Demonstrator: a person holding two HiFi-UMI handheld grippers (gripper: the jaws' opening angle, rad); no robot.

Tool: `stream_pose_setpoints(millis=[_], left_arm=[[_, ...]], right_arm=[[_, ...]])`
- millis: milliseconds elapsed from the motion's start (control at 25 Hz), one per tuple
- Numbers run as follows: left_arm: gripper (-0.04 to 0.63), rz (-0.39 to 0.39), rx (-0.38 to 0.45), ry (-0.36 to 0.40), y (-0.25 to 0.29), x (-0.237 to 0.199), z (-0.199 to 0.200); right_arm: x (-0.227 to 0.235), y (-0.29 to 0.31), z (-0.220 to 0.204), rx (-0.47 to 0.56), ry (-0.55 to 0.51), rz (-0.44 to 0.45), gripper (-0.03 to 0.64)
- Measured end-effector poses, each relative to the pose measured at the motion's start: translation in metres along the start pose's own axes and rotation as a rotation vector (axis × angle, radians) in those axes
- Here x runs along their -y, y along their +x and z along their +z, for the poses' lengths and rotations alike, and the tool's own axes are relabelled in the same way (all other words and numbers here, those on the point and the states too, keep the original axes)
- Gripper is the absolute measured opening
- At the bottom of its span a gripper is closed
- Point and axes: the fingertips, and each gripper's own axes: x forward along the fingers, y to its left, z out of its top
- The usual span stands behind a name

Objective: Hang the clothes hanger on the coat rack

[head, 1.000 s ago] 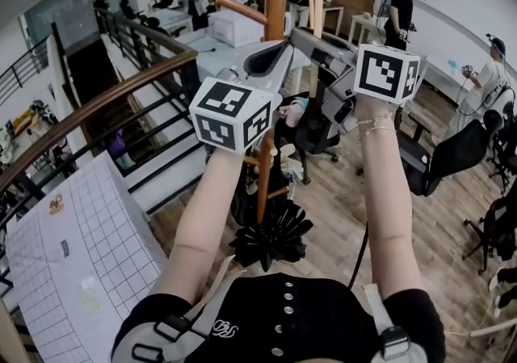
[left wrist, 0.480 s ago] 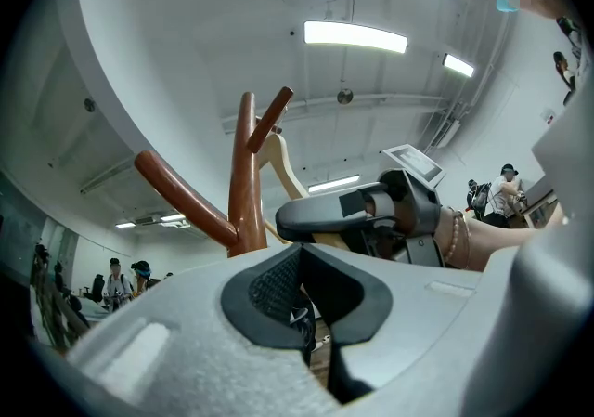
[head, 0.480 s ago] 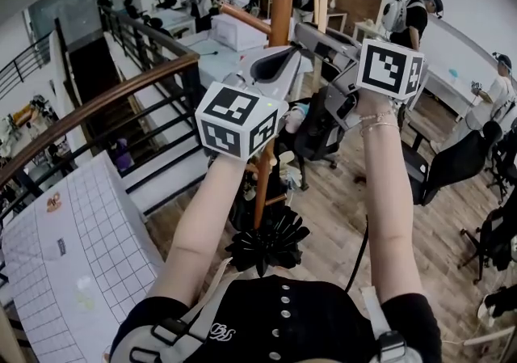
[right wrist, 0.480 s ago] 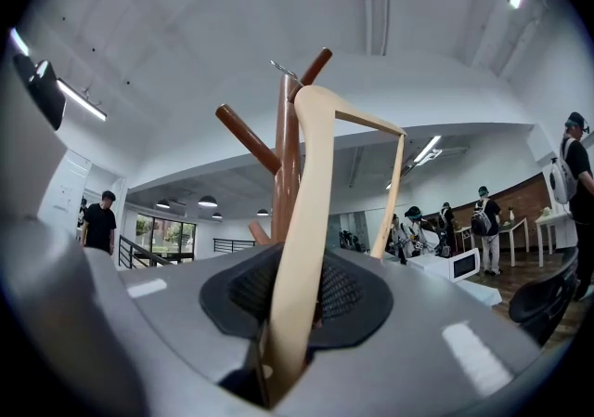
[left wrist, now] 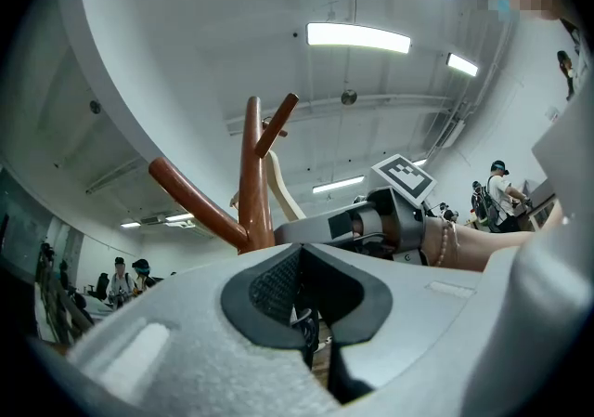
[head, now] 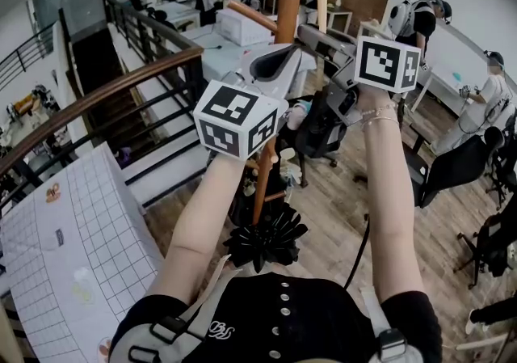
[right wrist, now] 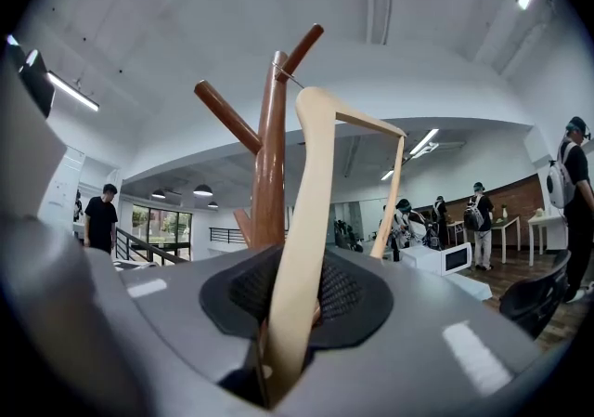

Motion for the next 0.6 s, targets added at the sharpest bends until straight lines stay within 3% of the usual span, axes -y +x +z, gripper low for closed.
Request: stream_pose_setpoints(millis=[600], left_arm=[[-0.002,0.029,-0.022,-0.014,-0.012,0.000,-0.012]], right_arm=[[-0.009,-0.007,0.000,0.064,0.014,0.000,0.102]])
